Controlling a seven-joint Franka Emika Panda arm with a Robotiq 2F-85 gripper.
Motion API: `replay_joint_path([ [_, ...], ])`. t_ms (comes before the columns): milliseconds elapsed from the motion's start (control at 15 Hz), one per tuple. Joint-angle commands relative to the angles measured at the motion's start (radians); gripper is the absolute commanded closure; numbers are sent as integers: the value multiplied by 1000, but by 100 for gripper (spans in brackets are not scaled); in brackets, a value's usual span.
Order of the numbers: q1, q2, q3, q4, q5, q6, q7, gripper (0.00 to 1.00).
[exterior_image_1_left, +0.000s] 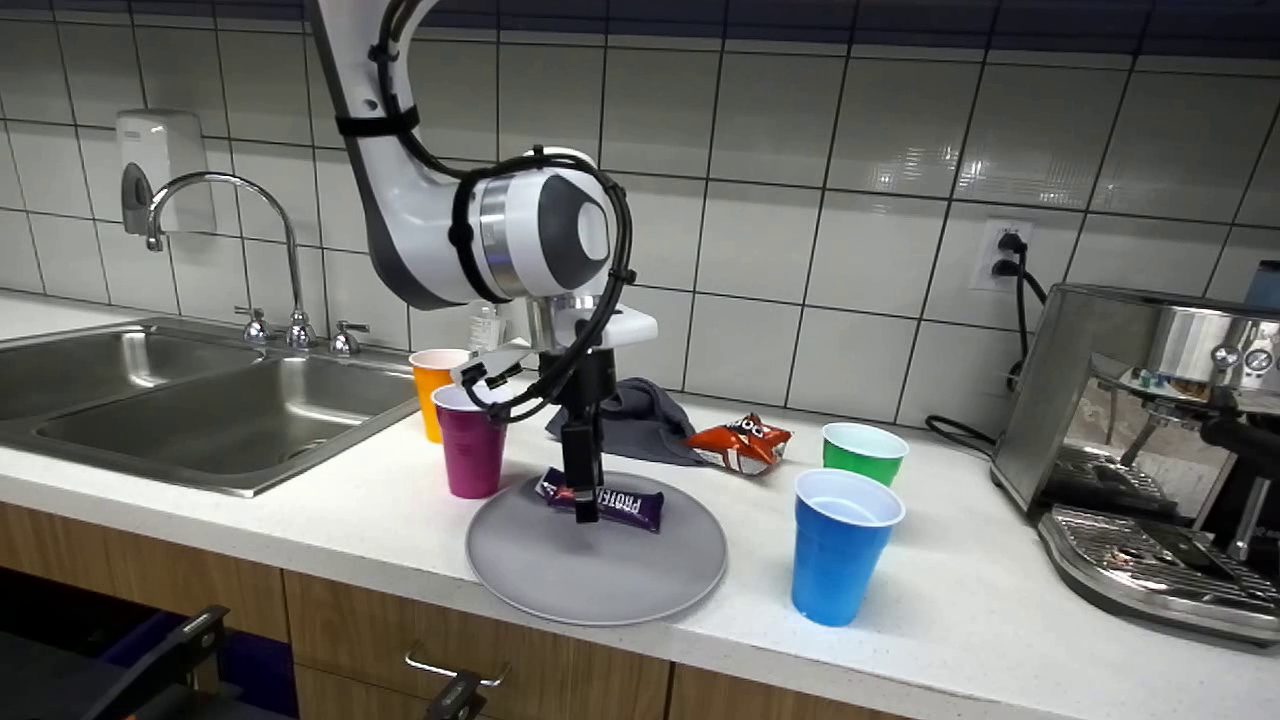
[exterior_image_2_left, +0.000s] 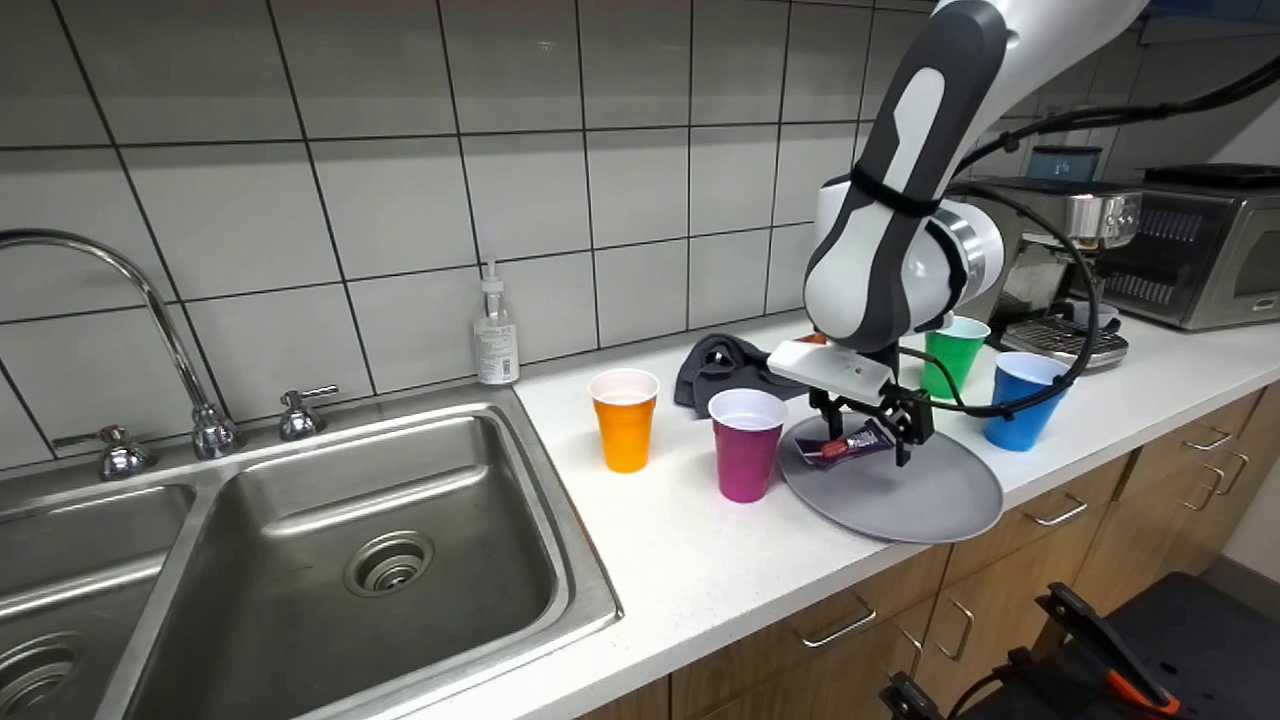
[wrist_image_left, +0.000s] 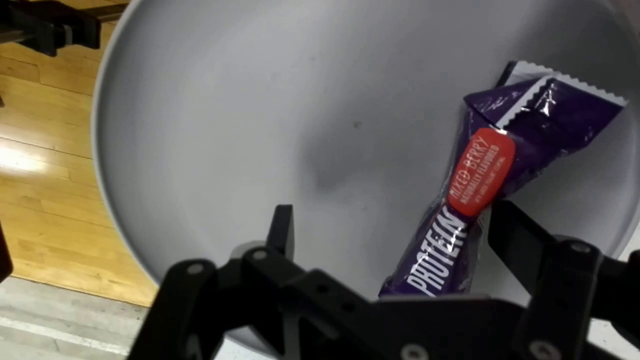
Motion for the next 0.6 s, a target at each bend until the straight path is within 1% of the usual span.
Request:
replay_joint_path([
  [0,-34,-8,29,-6,31,18,1,0],
  [533,-51,12,40,9,72,15,-8,0],
])
